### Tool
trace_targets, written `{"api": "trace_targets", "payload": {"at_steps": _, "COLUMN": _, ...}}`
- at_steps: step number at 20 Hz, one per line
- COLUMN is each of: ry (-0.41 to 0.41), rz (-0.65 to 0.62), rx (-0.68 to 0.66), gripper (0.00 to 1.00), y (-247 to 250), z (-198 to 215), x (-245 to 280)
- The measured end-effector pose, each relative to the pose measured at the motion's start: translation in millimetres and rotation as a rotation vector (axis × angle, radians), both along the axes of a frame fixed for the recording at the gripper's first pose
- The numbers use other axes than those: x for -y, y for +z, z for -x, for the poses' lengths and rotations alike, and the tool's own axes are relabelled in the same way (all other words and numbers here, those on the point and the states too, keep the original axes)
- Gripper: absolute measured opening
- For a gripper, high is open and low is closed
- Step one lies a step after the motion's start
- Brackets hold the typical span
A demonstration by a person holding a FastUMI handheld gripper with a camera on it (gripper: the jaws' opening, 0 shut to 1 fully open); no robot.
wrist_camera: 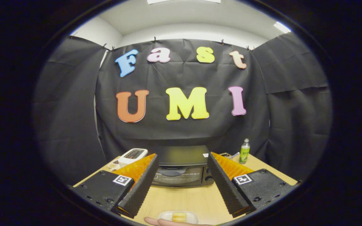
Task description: Open the toaster oven, put the food inside, and close the toaster oven door.
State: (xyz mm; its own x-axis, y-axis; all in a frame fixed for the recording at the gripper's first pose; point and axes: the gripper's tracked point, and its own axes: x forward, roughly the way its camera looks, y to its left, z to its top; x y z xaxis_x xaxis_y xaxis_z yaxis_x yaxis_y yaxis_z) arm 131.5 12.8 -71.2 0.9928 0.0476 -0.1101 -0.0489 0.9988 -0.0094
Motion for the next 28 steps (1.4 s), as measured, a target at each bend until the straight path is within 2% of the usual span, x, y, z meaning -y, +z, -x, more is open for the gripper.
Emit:
{"api": "trace_targets", "payload": {"at_steps": 3, "ry": -0.003, "rz": 0.017, "rx": -0.052, "gripper": 1.00, "y": -28, "z": -37, "x": -1}}
{"api": "trace_targets", "payload": {"at_steps": 8, "ry": 0.026, "rz": -0.025, "rx": -0.182, "gripper": 1.00, "y": -80, "z": -89, "x": -23}}
{"api": "trace_targets", "payload": {"at_steps": 16, "ry": 0.034, "rz": -0.006, "rx": -0.246, "gripper": 1.00, "y": -133, "z": -157, "x": -47}}
{"api": "trace_targets", "payload": {"at_steps": 19, "ry": 0.032, "rz": -0.010, "rx": -0.288, "gripper": 1.00, "y": -150, "z": -171, "x": -47}}
{"api": "trace_targets", "payload": {"at_steps": 22, "ry": -0.003, "rz": 0.005, "rx": -0.275, "gripper": 1.00, "y": -150, "z": -179, "x": -37}}
{"api": "trace_targets", "payload": {"at_steps": 28, "ry": -0.021, "rz": 0.037, "rx": -0.275, "gripper": 1.00, "y": -151, "z": -183, "x": -40}}
